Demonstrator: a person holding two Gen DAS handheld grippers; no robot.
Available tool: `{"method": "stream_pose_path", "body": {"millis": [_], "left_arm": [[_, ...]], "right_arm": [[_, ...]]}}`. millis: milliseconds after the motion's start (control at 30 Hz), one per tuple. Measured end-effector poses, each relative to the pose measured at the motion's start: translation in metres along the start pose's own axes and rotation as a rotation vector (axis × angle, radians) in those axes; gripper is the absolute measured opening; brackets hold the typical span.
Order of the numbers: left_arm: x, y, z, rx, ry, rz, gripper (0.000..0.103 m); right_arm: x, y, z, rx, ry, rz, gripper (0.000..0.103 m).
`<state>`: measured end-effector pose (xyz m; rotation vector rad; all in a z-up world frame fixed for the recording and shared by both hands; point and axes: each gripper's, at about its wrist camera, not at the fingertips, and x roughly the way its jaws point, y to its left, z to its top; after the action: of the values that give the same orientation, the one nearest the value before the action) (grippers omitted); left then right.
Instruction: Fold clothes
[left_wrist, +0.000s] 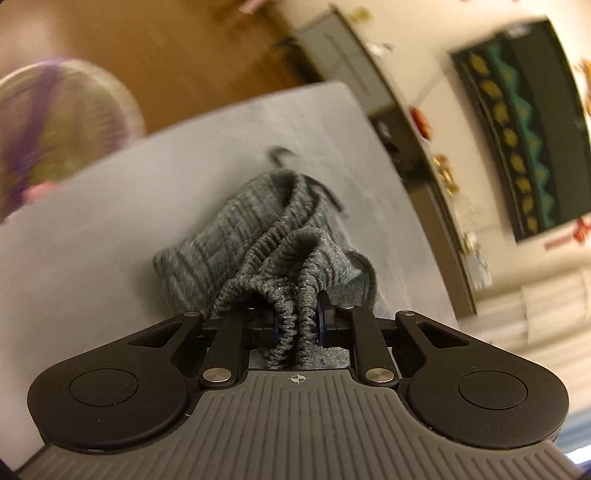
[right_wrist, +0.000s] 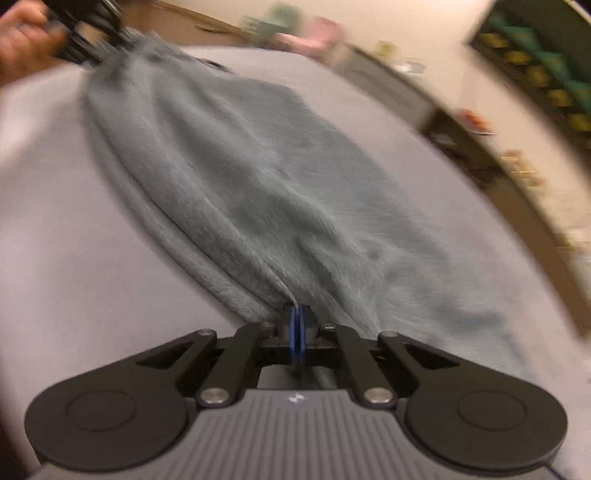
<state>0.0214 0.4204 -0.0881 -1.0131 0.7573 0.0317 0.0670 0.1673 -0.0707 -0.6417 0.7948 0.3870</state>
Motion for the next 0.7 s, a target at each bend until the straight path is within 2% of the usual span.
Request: {"method": "stream_pose_path", "body": {"millis": [67, 133, 233, 333, 433, 533, 633, 700], "left_arm": [[0.017, -0.011, 0.007, 0.012, -0.020, -0.027, 0.009], [0.016, -0.011, 0.013, -0.034, -0.046, -0.082, 0.008], [0.006, -0.003, 0.027, -0.080, -0.079, -0.173, 0.008], [0.006, 0.026, 0.036, -0.194, -0.071, -0.199, 0.009], [0.002, 0.032, 0.038, -0.208, -0.079, -0.198, 0.012], [0.000, 0.025, 0.037, -0.184, -0.085, -0.183, 0.020], [-0.001, 0.019, 0.037, -0.176, -0.103, -0.155, 0.023], [0.002, 0.015, 0.035, -0.177, -0.107, -0.143, 0.025]], "right_arm": [[0.015, -0.016, 0.005, 0.049, 0.013, -0.049, 0.002], [0.008, -0.020, 0.010, 0.056, 0.019, 0.025, 0.002], [-0.027, -0.018, 0.008, 0.048, -0.034, 0.131, 0.002], [-0.049, -0.032, -0.010, 0.115, -0.048, 0.145, 0.012], [-0.060, -0.066, -0.048, 0.231, -0.017, 0.069, 0.015], [-0.082, -0.130, -0.114, 0.526, 0.005, 0.004, 0.029], [-0.114, -0.205, -0.198, 0.967, -0.001, -0.134, 0.037], [-0.136, -0.239, -0.255, 1.251, -0.033, -0.212, 0.041]]}}
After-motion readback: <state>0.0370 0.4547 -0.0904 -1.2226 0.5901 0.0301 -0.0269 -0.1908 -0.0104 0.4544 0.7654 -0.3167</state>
